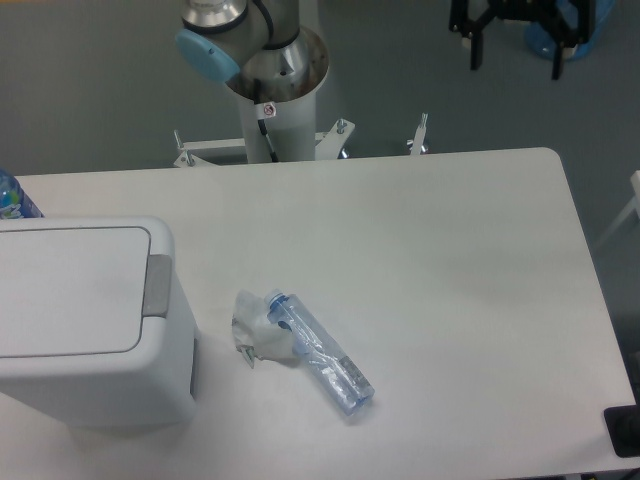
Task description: Open the trash can
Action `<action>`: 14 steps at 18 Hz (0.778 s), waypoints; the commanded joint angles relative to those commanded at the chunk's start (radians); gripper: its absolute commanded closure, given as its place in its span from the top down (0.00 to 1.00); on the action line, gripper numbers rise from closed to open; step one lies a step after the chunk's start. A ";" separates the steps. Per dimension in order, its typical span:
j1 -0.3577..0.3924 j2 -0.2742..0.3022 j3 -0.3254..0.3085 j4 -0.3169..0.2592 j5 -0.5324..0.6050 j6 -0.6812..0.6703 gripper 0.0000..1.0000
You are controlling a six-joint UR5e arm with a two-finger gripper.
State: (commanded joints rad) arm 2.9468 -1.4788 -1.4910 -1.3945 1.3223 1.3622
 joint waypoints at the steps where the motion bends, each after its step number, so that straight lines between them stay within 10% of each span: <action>1: -0.002 0.000 -0.002 0.005 0.002 0.001 1.00; 8: -0.027 -0.014 0.003 0.009 -0.005 -0.096 1.00; 14: -0.129 -0.054 -0.005 0.158 0.000 -0.397 1.00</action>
State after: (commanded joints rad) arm 2.8181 -1.5324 -1.4956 -1.2366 1.3223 0.9654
